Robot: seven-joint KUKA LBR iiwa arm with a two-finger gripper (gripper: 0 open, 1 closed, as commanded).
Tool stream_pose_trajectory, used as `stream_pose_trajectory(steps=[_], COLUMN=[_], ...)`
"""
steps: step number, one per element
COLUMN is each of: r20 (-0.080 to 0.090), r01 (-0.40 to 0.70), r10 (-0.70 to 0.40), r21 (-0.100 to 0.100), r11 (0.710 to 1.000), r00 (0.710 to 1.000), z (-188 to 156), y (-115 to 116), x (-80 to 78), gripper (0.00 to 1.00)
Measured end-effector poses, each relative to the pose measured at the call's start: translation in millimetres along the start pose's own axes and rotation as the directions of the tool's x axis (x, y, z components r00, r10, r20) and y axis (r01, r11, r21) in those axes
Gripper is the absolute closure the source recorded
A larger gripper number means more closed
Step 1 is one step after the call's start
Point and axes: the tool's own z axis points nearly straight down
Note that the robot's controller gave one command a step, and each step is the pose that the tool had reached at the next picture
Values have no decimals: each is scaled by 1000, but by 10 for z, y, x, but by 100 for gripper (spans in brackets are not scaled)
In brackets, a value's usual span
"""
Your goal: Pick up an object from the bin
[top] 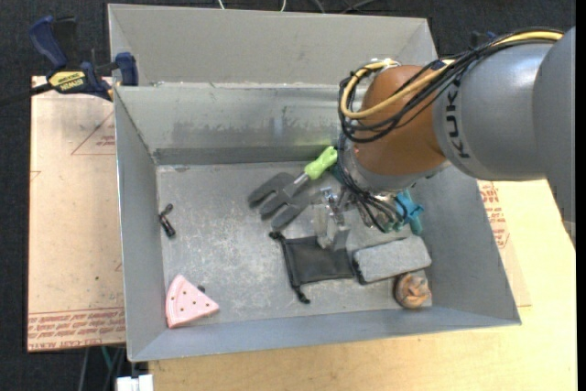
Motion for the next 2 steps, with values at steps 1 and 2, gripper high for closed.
stream_pose_trajectory(steps=[1, 2], r20=[0, 0], r01=[0, 0], r10=[0, 0], r21=[-1, -1], r11=[1000, 1000], r00=[1000, 1000], z=[0, 0], y=[3, 3], x=[0, 0], gripper=[0, 0])
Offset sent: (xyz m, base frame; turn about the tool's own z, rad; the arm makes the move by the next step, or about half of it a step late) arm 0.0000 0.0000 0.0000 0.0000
